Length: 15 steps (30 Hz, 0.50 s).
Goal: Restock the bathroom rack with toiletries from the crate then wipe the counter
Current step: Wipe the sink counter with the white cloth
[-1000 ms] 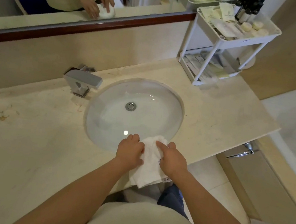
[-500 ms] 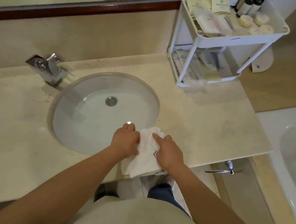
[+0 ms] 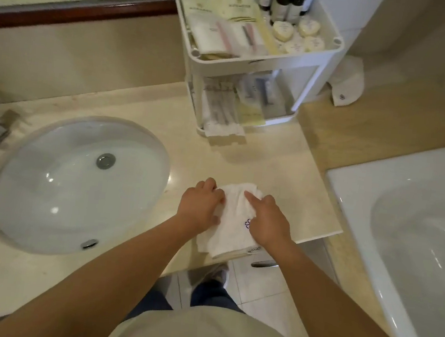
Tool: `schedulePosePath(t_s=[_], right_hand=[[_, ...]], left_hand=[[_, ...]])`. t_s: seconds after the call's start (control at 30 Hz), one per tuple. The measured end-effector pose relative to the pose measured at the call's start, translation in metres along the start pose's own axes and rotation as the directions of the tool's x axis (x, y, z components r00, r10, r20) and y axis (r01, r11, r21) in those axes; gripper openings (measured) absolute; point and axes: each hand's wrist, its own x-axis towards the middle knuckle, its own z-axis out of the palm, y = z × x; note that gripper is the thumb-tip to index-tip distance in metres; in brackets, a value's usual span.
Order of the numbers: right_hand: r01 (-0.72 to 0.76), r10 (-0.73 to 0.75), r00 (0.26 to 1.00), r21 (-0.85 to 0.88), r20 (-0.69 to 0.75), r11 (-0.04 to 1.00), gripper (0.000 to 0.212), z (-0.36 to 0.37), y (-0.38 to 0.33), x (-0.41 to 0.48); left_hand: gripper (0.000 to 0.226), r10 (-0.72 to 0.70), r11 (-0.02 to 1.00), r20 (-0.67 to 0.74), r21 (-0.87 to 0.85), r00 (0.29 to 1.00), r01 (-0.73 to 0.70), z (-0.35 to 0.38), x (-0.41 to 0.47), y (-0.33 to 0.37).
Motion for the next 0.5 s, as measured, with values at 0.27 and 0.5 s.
schedulePosePath(t_s=[0.27, 0.5], right_hand=[[-0.118, 0.118, 0.989, 0.014, -0.087, 0.993, 0.071, -0.045, 0.068, 0.01], [-0.173, 0.172, 0.974, 0.008, -0.148, 0.985, 0.071, -0.072, 0.095, 0.021]], left_hand=[[0.057, 0.109, 0.992, 0.011, 0.066, 0.994, -0.109, -0.009, 0.052, 0.066], [0.049, 0.147, 0.983, -0.017, 0.111, 0.989, -0.145, -0.019, 0.083, 0.098]])
